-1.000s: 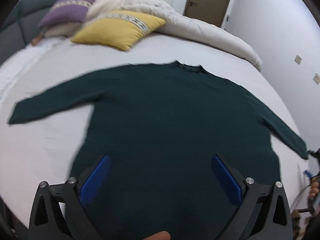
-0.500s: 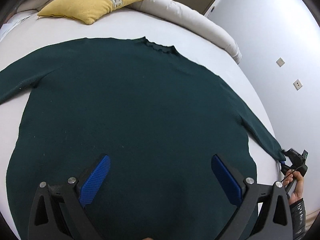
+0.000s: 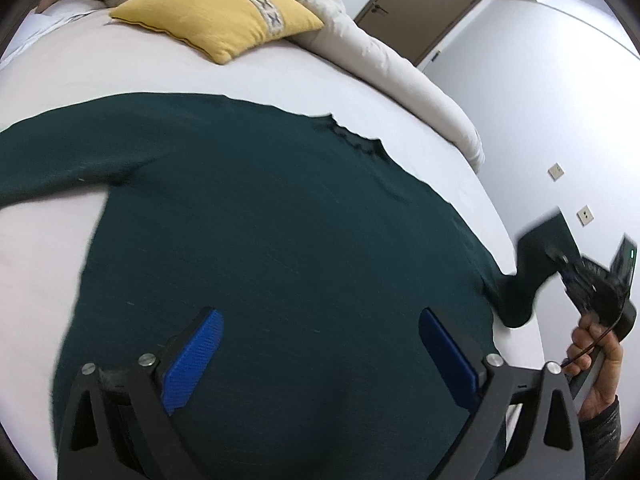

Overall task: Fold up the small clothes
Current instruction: 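Grasp the sweater sleeve cuff with the right gripper and lift it, then fold the sleeve across the sweater body with the right gripper and release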

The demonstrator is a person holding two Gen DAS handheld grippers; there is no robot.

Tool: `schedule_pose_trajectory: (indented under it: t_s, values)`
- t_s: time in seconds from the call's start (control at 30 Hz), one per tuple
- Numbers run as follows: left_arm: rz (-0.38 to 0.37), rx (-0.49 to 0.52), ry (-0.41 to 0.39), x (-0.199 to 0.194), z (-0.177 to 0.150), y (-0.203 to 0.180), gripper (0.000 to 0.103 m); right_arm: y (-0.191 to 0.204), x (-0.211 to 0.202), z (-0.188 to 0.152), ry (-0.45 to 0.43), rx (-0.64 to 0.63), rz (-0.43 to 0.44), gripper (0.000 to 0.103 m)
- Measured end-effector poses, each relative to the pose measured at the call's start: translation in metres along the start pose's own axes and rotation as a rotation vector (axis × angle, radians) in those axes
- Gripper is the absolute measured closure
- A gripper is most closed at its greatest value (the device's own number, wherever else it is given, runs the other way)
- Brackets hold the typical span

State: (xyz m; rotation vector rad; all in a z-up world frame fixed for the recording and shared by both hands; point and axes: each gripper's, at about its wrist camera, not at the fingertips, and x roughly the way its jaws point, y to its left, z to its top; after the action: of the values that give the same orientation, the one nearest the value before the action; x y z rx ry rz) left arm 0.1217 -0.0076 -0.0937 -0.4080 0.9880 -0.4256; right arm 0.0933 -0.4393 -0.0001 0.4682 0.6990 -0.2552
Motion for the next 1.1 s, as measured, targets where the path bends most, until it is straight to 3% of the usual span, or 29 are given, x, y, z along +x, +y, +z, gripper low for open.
schedule_pose_trajectory:
  t_s: [0.1, 0.2, 0.3, 0.33, 0.37, 0.43, 0.6, 0.7, 0.8, 0.87, 0.9, 0.97, 1.03, 1.1]
  values:
    - [-0.001, -0.023, -0.018, -0.008, 0.004, 0.019, 0.008, 0.075, 0.039, -0.014, 0.058, -0.111, 0.059, 0.097]
    - [-0.005, -0.056, -0.034, -0.014, 0.01, 0.039, 0.008, 0.136, 0.064, -0.057, 0.136, -0.173, 0.109, 0.097]
    - [0.0, -0.072, -0.039, -0.014, 0.015, 0.049, 0.008, 0.165, 0.101, -0.093, 0.225, -0.189, 0.109, 0.093]
    - [0.003, -0.074, -0.038, -0.014, 0.015, 0.051, 0.008, 0.166, 0.115, -0.099, 0.263, -0.183, 0.115, 0.085]
    - [0.0, -0.075, -0.034, -0.011, 0.017, 0.052, 0.008, 0.166, 0.114, -0.118, 0.29, -0.172, 0.121, 0.064]
    - [-0.009, -0.067, -0.028, -0.005, 0.018, 0.047, 0.008, 0.16, 0.099, -0.151, 0.308, -0.141, 0.16, 0.046]
    - [-0.026, -0.038, 0.0, 0.022, 0.029, 0.024, 0.008, 0.121, 0.053, -0.152, 0.201, -0.148, 0.192, 0.045]
    - [-0.015, 0.002, 0.031, 0.052, 0.041, 0.0, 0.008, 0.073, 0.02, -0.13, 0.129, -0.088, 0.167, 0.045]
    - [-0.005, 0.027, 0.084, 0.088, 0.055, -0.019, 0.029, 0.03, -0.012, -0.123, 0.076, -0.043, 0.115, 0.045]
    - [0.022, 0.045, 0.133, 0.111, 0.059, -0.029, 0.058, -0.003, -0.023, -0.114, 0.059, -0.003, 0.072, 0.045]
    - [0.046, 0.058, 0.148, 0.12, 0.06, -0.032, 0.066, -0.017, -0.024, -0.11, 0.056, 0.024, 0.055, 0.045]
    - [0.095, 0.093, 0.137, 0.128, 0.061, -0.04, 0.08, -0.043, -0.021, -0.104, 0.057, 0.083, 0.033, 0.045]
    - [0.096, 0.108, 0.134, 0.126, 0.063, -0.043, 0.094, -0.062, -0.016, -0.101, 0.058, 0.123, 0.022, 0.045]
    - [0.076, 0.108, 0.11, 0.116, 0.064, -0.043, 0.094, -0.074, -0.008, -0.092, 0.059, 0.146, 0.01, 0.045]
